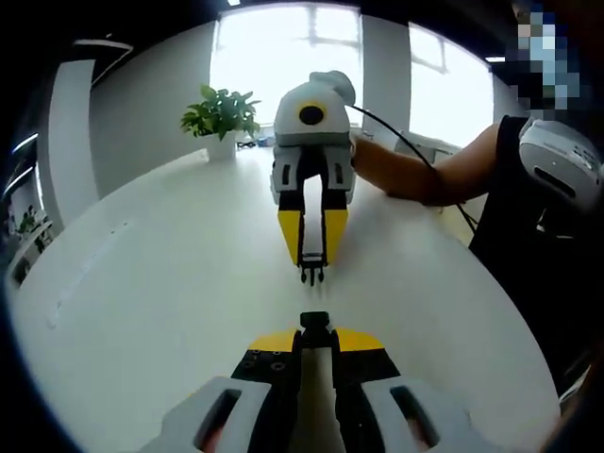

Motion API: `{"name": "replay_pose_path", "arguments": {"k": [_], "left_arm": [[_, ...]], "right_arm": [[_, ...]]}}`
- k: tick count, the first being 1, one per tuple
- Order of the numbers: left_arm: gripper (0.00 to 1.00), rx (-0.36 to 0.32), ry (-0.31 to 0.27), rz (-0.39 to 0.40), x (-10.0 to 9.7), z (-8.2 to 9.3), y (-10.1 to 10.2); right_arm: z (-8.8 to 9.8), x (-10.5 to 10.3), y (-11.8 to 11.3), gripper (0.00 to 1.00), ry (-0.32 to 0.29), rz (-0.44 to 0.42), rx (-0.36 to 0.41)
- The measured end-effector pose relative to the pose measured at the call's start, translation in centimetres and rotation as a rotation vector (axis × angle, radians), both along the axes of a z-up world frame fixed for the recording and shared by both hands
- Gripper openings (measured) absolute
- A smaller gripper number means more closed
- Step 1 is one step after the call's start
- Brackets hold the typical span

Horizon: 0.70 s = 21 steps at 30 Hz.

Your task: Snap the two parts of the plastic buckle together until the buckle closes and remains connected.

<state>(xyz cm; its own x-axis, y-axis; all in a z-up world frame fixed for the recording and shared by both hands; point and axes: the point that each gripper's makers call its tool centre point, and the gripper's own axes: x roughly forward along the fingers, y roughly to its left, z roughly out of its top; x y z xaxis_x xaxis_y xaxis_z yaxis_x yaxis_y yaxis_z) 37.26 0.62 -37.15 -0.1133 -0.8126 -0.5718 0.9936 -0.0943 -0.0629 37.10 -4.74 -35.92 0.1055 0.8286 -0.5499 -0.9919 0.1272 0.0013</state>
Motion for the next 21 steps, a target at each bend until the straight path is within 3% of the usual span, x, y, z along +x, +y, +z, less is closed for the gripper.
{"name": "replay_pose_path", "arguments": {"k": [21], "left_arm": [[0.1, -0.024, -0.026, -0.021, -0.09, 0.02, -0.66]], "right_arm": [[-0.53, -0.05, 0.15, 0.12, 0.01, 0.012, -0.009]]}}
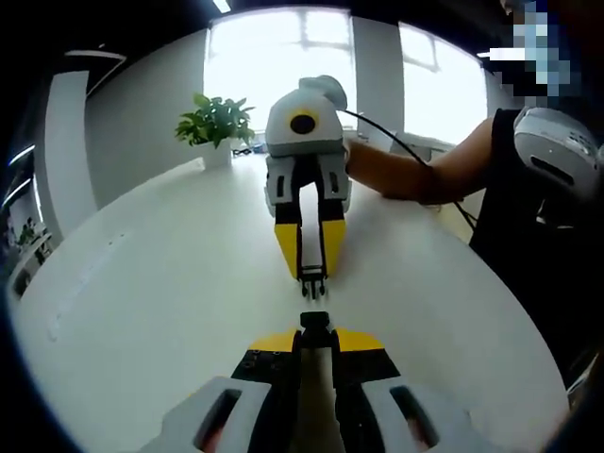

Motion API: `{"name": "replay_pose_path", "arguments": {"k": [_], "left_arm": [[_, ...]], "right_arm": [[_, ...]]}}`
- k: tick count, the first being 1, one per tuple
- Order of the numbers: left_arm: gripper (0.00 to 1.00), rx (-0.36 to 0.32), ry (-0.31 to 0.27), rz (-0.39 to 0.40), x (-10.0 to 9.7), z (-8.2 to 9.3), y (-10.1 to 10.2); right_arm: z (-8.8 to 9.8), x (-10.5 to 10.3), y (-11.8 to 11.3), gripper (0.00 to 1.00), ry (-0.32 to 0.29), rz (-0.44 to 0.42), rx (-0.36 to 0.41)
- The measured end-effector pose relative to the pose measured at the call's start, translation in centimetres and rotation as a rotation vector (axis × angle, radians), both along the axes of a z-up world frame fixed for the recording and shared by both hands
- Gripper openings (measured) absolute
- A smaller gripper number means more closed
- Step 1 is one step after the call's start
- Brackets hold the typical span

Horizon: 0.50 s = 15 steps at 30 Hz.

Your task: Snap the two parts of the plastic buckle together until the buckle closes and remains connected.

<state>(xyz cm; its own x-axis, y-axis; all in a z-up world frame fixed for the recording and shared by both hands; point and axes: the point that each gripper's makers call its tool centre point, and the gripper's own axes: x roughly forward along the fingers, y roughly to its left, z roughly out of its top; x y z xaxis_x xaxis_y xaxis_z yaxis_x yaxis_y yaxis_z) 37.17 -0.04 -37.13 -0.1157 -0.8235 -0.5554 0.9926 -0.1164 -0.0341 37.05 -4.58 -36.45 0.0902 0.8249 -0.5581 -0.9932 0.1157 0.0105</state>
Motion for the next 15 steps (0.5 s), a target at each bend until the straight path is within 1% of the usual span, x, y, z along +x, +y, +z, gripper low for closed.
{"name": "replay_pose_path", "arguments": {"k": [4, 15], "left_arm": [[0.1, 0.009, 0.003, -0.004, -0.13, -0.26, -0.06], [0.11, 0.003, 0.011, -0.007, -0.23, -0.07, -0.09]], "right_arm": [[-0.04, -0.07, 0.0, 0.12, 0.0, 0.002, -0.003], [-0.26, -0.28, 0.0, 0.12, 0.009, 0.005, -0.007]]}}
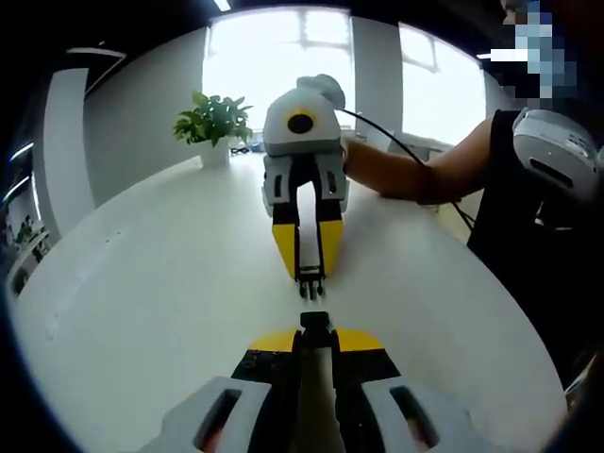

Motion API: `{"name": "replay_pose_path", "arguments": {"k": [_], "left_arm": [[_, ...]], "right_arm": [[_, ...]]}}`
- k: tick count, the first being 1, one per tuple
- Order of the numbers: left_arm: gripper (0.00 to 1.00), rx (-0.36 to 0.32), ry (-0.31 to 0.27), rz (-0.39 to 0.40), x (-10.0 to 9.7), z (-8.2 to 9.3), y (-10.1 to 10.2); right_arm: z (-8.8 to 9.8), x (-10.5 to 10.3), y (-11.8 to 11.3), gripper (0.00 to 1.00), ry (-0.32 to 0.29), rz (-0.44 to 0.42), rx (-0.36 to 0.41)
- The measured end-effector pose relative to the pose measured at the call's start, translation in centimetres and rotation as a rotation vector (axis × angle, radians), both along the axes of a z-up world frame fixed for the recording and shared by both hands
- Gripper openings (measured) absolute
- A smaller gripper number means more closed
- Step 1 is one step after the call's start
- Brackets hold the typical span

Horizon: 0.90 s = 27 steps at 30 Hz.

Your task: Snap the two parts of the plastic buckle together until the buckle closes and remains connected.

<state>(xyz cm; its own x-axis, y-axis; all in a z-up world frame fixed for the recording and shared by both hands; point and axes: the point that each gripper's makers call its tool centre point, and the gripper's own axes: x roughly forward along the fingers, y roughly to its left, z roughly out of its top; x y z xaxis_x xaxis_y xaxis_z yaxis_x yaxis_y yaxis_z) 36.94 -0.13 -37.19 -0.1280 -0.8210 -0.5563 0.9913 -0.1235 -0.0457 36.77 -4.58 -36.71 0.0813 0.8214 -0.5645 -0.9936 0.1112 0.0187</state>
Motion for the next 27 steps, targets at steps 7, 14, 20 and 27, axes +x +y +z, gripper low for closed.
{"name": "replay_pose_path", "arguments": {"k": [7, 14, 20, 27], "left_arm": [[0.11, 0.022, 0.004, -0.002, -0.13, -0.51, 0.02], [0.11, 0.025, 0.012, -0.002, -0.08, -0.54, 0.1], [0.11, 0.029, 0.012, -0.001, -0.14, -0.62, 0.11], [0.11, 0.029, 0.017, 0.0, -0.14, -0.72, -0.04]], "right_arm": [[-0.21, 0.02, -0.09, 0.12, 0.003, 0.003, -0.008], [-0.34, 0.07, -0.17, 0.12, 0.006, 0.005, -0.013], [-0.39, 0.16, -0.15, 0.12, 0.001, 0.005, -0.015], [-0.06, -0.02, 0.32, 0.12, -0.009, 0.014, 0.003]]}}
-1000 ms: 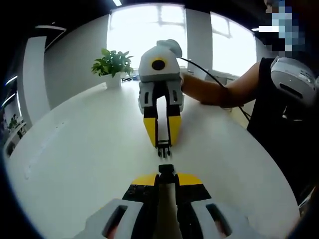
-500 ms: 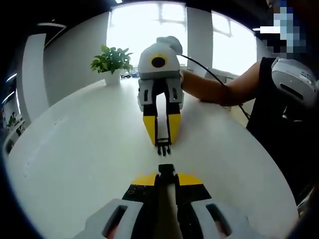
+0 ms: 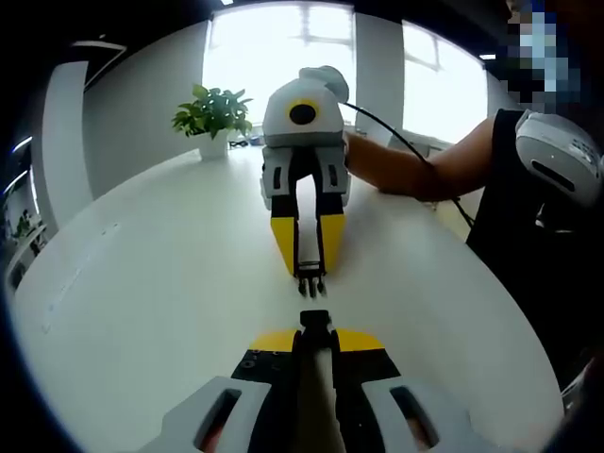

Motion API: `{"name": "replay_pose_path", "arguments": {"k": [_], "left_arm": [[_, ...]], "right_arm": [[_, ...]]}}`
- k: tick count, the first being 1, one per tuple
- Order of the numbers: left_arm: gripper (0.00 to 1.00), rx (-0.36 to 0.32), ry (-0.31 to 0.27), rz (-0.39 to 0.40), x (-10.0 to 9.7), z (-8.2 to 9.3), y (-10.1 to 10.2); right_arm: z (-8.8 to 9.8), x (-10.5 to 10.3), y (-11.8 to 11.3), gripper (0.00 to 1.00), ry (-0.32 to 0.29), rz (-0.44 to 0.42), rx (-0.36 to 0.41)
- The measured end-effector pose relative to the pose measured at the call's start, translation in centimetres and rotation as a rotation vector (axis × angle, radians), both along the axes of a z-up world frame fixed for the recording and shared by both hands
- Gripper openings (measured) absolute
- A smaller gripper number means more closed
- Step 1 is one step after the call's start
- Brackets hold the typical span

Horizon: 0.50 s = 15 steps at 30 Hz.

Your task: Snap the two parts of the plastic buckle together until the buckle closes and remains connected.

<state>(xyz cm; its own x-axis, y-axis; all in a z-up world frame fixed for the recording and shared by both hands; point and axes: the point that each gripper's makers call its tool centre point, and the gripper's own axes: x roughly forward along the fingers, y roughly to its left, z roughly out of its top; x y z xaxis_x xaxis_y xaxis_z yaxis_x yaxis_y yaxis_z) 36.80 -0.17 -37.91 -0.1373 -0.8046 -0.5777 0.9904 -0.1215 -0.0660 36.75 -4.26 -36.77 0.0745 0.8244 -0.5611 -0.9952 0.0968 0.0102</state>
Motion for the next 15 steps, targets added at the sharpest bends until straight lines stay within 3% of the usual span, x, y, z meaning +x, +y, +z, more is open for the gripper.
{"name": "replay_pose_path", "arguments": {"k": [15], "left_arm": [[0.11, 0.026, 0.013, 0.026, -0.07, 0.01, -0.19]], "right_arm": [[-0.43, -0.1, 0.14, 0.12, 0.006, 0.003, -0.011]]}}
